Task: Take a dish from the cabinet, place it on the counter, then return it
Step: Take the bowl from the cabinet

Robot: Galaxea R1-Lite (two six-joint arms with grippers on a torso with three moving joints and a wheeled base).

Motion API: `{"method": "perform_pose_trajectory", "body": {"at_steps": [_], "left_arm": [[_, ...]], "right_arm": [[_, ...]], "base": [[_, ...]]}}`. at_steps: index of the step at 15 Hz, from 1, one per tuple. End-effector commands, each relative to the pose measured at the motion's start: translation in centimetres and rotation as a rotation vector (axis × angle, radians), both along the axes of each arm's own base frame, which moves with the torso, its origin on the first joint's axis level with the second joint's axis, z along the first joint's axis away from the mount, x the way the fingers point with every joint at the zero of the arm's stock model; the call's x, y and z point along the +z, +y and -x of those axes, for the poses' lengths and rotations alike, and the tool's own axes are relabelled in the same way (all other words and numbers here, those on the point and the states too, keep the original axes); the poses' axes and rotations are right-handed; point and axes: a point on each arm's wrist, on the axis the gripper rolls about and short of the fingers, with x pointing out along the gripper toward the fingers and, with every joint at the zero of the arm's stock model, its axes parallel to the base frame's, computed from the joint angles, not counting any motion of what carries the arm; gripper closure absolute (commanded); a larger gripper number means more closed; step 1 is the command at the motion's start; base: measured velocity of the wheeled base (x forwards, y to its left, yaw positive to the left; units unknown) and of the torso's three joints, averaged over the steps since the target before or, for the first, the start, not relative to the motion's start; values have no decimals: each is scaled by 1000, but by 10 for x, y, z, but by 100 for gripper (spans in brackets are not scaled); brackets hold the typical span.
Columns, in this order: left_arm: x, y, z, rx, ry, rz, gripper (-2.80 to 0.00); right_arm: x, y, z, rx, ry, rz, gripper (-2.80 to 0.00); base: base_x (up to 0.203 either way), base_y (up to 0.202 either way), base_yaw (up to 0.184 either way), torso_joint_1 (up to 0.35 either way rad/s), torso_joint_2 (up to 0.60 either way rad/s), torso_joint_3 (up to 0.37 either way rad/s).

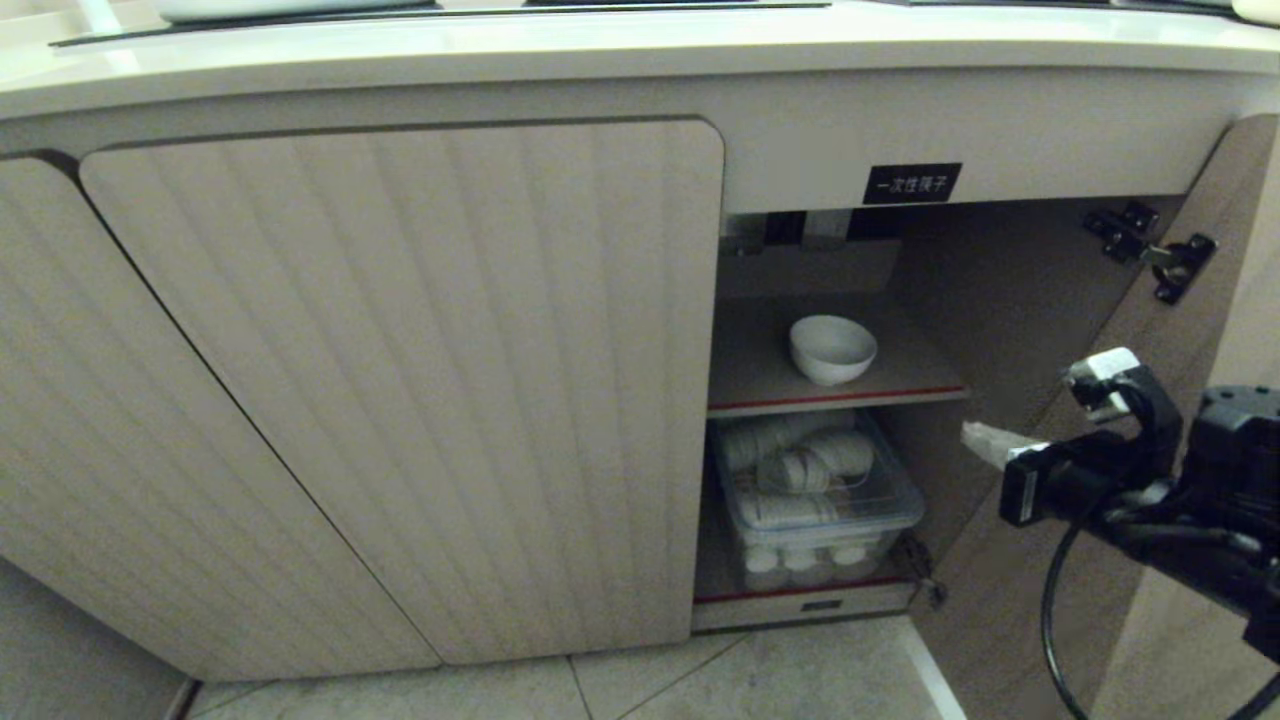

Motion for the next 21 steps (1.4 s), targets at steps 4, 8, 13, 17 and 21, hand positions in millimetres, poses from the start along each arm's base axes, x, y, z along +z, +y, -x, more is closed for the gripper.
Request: {"method": "perform_pose_trajectory", "body": {"at_steps": [4, 8, 13, 17, 21], "left_arm": [[0, 0, 0, 0, -1, 0, 0], [0, 0, 0, -1, 0, 0, 0], [0, 0, 0, 0, -1, 0, 0], [0, 0, 0, 0, 0, 0, 0], [0, 0, 0, 0, -1, 0, 0]], "right_arm": [[2, 2, -27, -36, -84, -3, 0], [-1, 5, -42, -36, -160, 4, 0], [-4, 8, -61, -33, -271, 35, 0], [-9, 10, -78, -61, -312, 37, 0], [-8, 10, -90, -129, -327, 27, 0]], "base": [[0, 0, 0, 0, 0, 0], [0, 0, 0, 0, 0, 0], [0, 0, 0, 0, 0, 0], [0, 0, 0, 0, 0, 0], [0, 0, 0, 0, 0, 0]]}}
